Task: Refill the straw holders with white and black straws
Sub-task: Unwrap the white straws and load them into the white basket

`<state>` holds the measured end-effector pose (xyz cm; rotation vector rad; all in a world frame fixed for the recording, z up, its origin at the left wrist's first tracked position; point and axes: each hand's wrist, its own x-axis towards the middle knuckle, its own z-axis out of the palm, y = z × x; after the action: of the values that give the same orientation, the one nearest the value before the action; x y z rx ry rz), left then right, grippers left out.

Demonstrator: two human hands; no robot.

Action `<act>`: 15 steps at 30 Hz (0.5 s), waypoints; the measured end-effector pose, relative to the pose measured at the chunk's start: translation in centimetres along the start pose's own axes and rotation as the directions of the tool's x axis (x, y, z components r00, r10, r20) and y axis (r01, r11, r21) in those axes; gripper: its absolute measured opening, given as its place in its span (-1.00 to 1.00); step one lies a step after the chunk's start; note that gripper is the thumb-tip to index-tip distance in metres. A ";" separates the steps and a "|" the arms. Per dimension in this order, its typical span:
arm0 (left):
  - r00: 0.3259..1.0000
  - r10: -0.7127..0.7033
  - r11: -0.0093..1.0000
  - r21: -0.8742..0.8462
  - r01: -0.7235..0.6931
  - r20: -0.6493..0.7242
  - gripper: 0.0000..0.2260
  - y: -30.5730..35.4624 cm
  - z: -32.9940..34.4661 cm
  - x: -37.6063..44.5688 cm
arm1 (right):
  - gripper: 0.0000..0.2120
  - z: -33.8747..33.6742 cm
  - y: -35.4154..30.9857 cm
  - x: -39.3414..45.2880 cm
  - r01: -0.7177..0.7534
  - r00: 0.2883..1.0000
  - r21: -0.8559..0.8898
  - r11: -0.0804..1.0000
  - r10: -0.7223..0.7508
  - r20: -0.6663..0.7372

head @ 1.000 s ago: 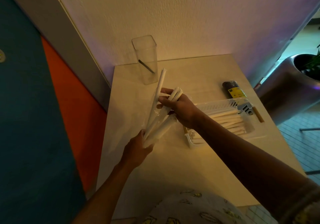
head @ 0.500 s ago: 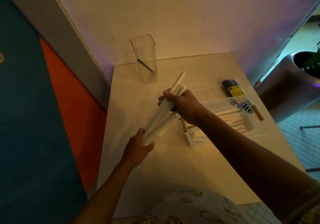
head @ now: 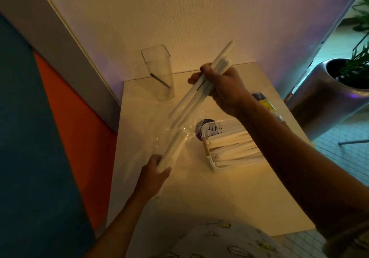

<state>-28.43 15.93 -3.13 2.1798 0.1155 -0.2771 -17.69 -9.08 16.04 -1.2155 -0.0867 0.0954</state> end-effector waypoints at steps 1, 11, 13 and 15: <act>1.000 -0.012 1.000 -0.003 0.012 -0.005 -0.64 -0.2 0.1 0.1 | -0.87 -0.1 -0.6 0.4 0.042 0.999 -0.023 0.999 -0.042 -0.006; 0.994 -0.077 0.996 0.042 0.080 -0.083 -0.64 -0.9 0.3 -0.1 | -0.90 -4.8 -2.1 1.7 0.136 0.989 -0.824 0.550 -0.029 0.144; 0.993 -0.069 0.997 0.035 0.073 -0.093 -0.63 -0.9 0.2 -0.1 | -0.90 -6.4 -0.5 1.2 0.049 0.977 -0.932 0.360 0.177 0.120; 0.992 -0.069 0.997 0.029 0.073 -0.106 -0.62 -0.7 0.1 -0.1 | -0.91 -7.6 1.5 0.2 0.024 0.942 -0.978 0.206 0.324 0.091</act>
<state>-28.67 16.29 -3.66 2.2261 0.2492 -0.2061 -16.62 -15.60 12.05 -2.5546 -0.3175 0.4583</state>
